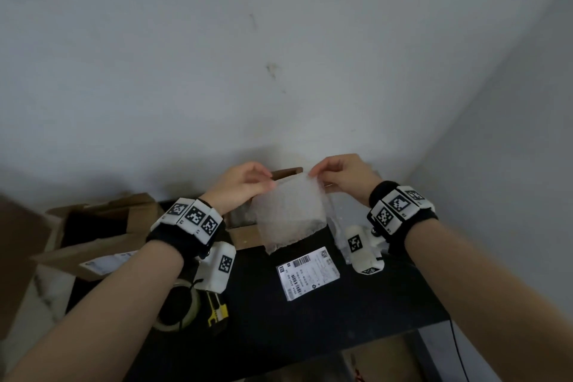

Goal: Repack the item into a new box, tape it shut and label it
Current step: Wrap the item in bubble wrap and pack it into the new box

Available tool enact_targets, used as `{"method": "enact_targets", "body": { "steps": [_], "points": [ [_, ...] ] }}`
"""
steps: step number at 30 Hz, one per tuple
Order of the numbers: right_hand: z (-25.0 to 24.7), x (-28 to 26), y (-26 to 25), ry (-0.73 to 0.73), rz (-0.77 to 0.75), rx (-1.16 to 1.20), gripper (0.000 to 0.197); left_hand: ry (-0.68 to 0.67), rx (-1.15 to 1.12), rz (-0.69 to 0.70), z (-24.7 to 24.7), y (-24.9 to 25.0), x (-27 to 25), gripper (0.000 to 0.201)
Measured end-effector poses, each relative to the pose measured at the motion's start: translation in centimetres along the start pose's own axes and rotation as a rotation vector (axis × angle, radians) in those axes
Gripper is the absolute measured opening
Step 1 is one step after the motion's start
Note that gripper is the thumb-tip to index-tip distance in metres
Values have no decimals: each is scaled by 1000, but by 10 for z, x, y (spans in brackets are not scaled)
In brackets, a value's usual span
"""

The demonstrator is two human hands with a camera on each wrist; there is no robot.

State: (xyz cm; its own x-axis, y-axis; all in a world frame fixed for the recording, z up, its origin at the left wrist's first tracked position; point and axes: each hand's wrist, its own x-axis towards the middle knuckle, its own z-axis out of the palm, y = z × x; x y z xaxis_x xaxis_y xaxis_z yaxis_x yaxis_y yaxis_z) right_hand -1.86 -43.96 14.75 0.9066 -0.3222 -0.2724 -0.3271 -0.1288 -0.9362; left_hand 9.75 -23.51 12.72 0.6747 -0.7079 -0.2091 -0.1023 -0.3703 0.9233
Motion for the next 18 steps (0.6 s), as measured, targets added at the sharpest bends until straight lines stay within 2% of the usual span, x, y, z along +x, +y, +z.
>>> {"method": "enact_targets", "body": {
  "steps": [3,7,10,11,13,15,18],
  "points": [
    [14,-1,-13,-5,-16,-68,23,-92,99,6,-1,2,-1,32],
    [23,2,-26,-12,-9,-120,26,-114,154,12,0,5,1,23],
    [25,6,-29,-26,-19,-75,24,21,171,17,2,4,7,13],
    [24,8,-28,-22,-19,-97,32,80,171,15,3,4,10,10],
    [23,13,-25,5,-21,-226,44,197,186,9,3,2,15,16],
    [25,19,-22,63,-69,-335,35,301,245,-30,4,4,19,21],
    [32,27,-20,143,-156,-329,22,413,275,-126,6,10,24,27]
  ]
}}
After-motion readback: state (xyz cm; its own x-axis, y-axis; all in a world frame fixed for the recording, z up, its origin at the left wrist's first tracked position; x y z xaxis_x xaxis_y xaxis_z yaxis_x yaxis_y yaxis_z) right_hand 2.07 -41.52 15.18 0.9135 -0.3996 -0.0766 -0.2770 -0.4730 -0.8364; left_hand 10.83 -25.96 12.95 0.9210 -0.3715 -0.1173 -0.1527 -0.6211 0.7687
